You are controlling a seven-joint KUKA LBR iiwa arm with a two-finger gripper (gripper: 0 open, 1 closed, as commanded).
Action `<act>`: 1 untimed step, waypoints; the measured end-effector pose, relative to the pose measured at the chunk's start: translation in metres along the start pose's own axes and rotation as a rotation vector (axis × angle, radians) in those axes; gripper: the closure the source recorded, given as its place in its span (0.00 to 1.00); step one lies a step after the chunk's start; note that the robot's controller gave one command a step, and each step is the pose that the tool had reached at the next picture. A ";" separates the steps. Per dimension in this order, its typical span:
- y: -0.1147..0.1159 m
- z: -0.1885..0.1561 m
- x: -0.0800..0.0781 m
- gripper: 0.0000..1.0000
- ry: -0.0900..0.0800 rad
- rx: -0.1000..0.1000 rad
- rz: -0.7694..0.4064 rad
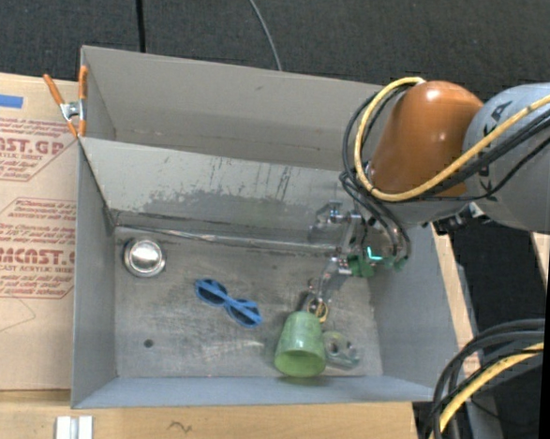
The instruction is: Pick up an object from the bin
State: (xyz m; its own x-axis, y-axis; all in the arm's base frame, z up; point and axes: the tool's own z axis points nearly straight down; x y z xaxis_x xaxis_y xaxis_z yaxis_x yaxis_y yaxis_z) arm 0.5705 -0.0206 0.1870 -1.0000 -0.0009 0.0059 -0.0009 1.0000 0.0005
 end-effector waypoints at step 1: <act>-0.029 0.109 0.072 0.00 -0.045 0.003 -0.331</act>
Offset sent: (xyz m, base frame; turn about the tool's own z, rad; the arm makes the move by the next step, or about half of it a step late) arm -0.0831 -0.0328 -0.1170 -0.3300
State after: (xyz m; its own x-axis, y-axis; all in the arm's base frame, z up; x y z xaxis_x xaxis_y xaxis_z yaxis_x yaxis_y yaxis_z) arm 0.4981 -0.0499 0.0783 -0.9446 -0.3260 -0.0385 -0.3259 0.9454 -0.0084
